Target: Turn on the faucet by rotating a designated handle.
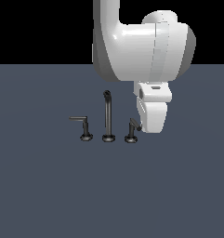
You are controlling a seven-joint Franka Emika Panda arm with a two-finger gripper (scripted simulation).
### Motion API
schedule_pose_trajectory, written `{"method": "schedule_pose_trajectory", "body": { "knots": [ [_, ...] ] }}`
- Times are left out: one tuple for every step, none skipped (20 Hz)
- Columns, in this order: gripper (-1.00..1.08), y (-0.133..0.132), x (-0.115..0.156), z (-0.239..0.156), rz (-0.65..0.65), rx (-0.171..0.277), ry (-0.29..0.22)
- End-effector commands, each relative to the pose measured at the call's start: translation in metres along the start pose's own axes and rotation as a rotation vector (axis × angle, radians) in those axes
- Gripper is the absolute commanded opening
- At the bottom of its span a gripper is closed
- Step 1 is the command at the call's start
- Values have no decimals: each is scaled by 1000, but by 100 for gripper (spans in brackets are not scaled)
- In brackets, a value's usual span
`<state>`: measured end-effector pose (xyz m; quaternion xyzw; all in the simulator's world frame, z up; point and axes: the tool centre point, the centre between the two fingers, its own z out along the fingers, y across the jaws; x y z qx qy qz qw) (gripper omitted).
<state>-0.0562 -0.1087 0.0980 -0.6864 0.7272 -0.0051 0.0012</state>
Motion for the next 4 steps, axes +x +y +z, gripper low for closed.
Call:
{"method": "schedule_pose_trajectory", "body": {
  "knots": [
    [-100,8,-22,0,-21,-7,-5],
    [-100,10,-26,0,-21,-8,-5],
    [-100,13,-30,0,-22,-8,-5],
    [-100,13,-30,0,-22,-8,-5]
  ]
}}
